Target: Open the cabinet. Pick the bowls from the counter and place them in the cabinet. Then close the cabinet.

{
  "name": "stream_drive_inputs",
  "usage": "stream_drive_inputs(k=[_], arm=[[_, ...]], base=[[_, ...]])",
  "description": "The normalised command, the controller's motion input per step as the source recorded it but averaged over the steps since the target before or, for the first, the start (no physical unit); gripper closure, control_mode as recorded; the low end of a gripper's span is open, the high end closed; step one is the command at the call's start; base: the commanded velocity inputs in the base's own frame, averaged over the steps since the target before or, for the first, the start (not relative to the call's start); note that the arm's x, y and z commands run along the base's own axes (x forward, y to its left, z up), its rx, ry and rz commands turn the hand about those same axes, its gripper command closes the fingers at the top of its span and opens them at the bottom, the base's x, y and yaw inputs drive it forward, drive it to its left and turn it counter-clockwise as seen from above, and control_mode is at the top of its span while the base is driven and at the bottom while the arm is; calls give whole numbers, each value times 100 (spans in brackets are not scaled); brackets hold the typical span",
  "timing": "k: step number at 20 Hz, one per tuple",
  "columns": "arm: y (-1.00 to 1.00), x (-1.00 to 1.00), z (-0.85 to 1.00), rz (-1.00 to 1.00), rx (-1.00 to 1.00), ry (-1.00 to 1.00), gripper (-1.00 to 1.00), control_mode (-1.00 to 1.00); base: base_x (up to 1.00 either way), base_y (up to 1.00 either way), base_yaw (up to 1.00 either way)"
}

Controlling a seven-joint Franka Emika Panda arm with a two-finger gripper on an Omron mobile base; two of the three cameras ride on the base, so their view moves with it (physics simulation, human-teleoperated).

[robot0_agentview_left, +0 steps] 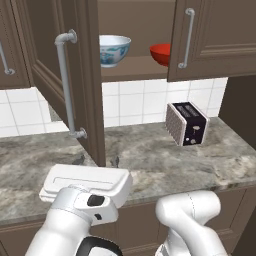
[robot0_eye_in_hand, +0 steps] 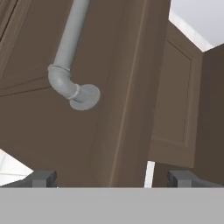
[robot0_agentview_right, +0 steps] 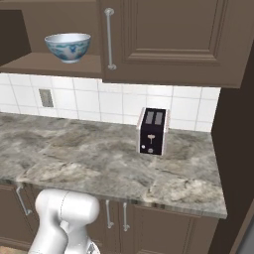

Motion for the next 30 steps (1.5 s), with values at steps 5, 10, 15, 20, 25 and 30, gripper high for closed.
stream_drive_inputs(k=[5, 10, 15, 20, 25, 30], arm=[[-7, 0, 0, 0, 0, 0, -100, -100], [-19, 0, 11, 0, 0, -5, -100, -100], [-26, 0, 11, 0, 0, -3, -100, -100], [-33, 13, 6, 0, 0, 0, -100, -100], [-31, 47, 0, 0, 0, 0, -100, -100], [-43, 44, 5, 0, 0, 0, -100, -100]], base=[[0, 0, 0], [0, 0, 0], [0, 0, 0], [0, 0, 0], [0, 0, 0], [0, 0, 0]])
